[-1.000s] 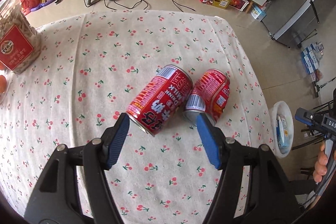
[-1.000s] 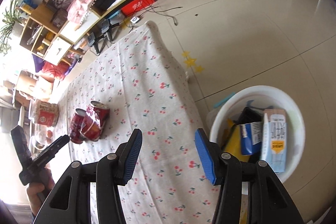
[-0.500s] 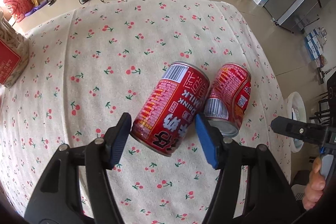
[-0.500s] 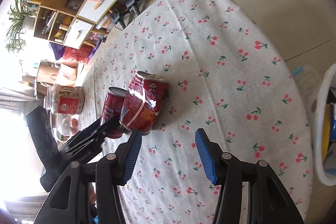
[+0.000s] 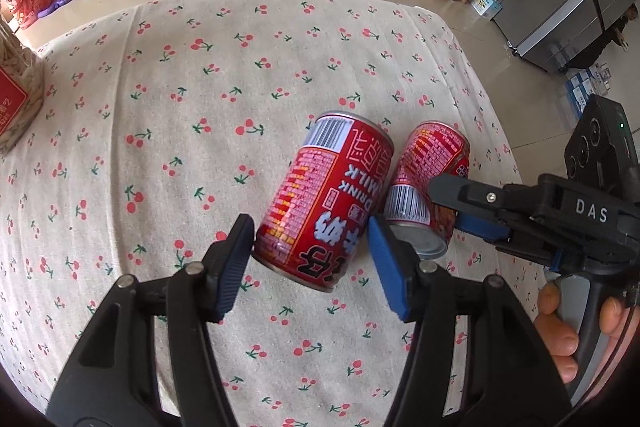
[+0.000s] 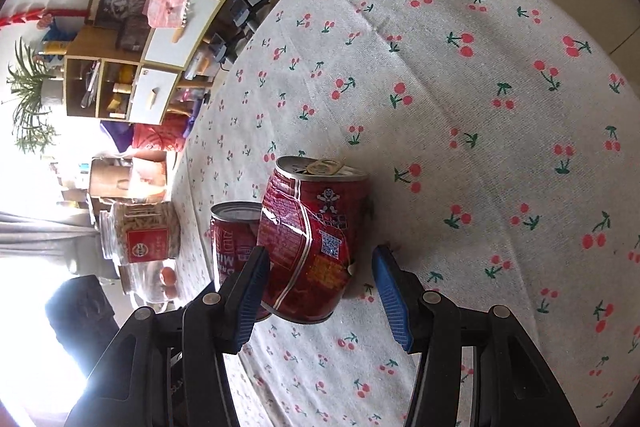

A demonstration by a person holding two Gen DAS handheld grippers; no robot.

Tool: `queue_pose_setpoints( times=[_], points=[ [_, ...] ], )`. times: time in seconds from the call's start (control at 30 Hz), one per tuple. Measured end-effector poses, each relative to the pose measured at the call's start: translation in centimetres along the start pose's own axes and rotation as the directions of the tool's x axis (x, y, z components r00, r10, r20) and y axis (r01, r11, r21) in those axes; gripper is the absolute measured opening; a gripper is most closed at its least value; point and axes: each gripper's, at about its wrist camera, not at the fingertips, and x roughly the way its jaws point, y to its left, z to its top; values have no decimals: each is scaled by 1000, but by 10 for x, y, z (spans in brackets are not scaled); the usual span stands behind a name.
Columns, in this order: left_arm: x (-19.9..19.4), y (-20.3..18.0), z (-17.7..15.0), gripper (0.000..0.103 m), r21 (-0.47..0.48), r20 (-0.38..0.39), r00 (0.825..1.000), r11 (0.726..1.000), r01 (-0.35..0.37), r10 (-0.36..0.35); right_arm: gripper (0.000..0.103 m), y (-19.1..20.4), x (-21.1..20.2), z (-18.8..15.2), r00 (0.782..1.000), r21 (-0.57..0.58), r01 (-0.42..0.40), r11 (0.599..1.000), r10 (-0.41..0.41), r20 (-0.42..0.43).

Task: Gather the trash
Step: 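Move both tools to the red cans and grasp one can each, then carry both red cans to the white bucket and release them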

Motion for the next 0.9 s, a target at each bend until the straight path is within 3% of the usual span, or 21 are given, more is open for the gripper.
queue_pose_setpoints(
  times=[0.37,0.5,0.9],
  points=[
    [16,-7,3,60,22,-43,999,1000,7,-6,55,30,18,-1,993,-119,107,987,-100,66],
    [24,-6,2,56,9,-55,998,1000,-5,5,37,41,24,-6,981,-210,189,959,-176,79],
    [11,-7,0,55,-29,-24,1000,1000,13,-13,35,34,5,-2,979,-222,202,954,-189,79]
  ],
)
